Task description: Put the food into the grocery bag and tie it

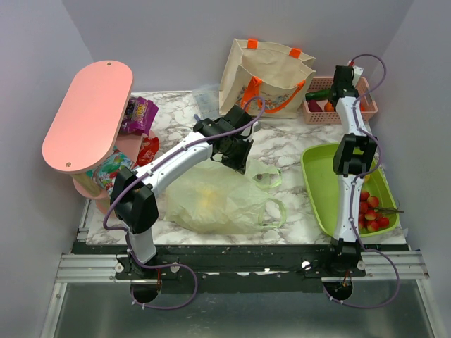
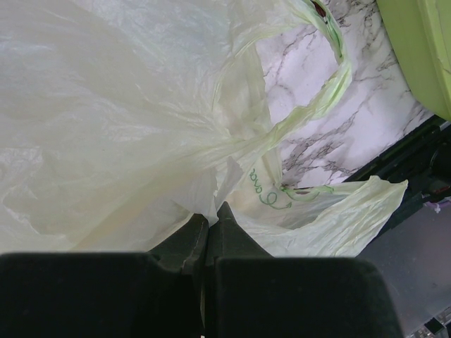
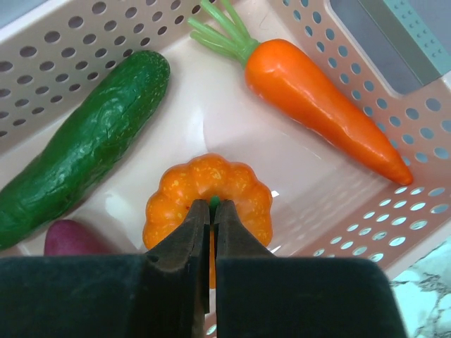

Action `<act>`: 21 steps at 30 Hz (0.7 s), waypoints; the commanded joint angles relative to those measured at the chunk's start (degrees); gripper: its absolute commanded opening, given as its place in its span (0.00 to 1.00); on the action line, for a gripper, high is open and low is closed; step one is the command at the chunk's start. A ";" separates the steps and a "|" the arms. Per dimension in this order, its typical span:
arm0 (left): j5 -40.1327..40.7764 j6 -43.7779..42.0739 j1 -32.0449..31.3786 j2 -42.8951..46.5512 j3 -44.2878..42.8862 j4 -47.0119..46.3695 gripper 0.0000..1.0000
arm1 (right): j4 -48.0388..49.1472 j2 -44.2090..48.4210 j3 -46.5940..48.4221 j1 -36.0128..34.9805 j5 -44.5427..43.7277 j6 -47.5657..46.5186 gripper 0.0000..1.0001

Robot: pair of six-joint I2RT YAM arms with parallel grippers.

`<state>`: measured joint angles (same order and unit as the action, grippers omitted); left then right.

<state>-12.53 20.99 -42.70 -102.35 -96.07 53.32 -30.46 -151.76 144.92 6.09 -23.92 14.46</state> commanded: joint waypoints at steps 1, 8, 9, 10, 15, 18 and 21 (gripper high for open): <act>-0.78 0.19 0.51 -0.66 -0.08 -0.06 0.00 | -0.34 -1.10 -0.63 0.42 -0.62 0.12 0.01; -1.00 0.36 0.60 -0.73 -0.08 -0.23 0.00 | -0.92 1.71 -1.61 0.38 3.15 0.88 0.01; -1.00 0.38 0.59 -0.62 -0.11 -0.23 0.00 | -0.97 2.40 -1.89 0.33 3.64 1.00 0.01; -1.08 0.41 0.67 -0.58 -0.17 -0.17 0.00 | -0.94 3.31 -2.26 0.27 4.14 1.07 0.01; -1.75 0.28 1.27 -0.45 -0.70 -0.35 0.00 | 0.57 8.61 -7.90 -0.17 6.50 1.38 0.01; -3.09 0.69 2.36 -0.67 -0.50 -0.71 0.00 | 1.38 10.91 -10.19 -0.68 9.41 2.27 0.01; -6.31 0.89 3.61 0.31 0.37 -1.62 0.00 | 1.96 12.93 -11.24 -1.82 10.70 2.89 0.01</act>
<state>-14.00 21.21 -40.99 -102.37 -96.07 53.21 -29.85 -144.03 134.93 5.52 -17.10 15.84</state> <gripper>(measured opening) 0.007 0.036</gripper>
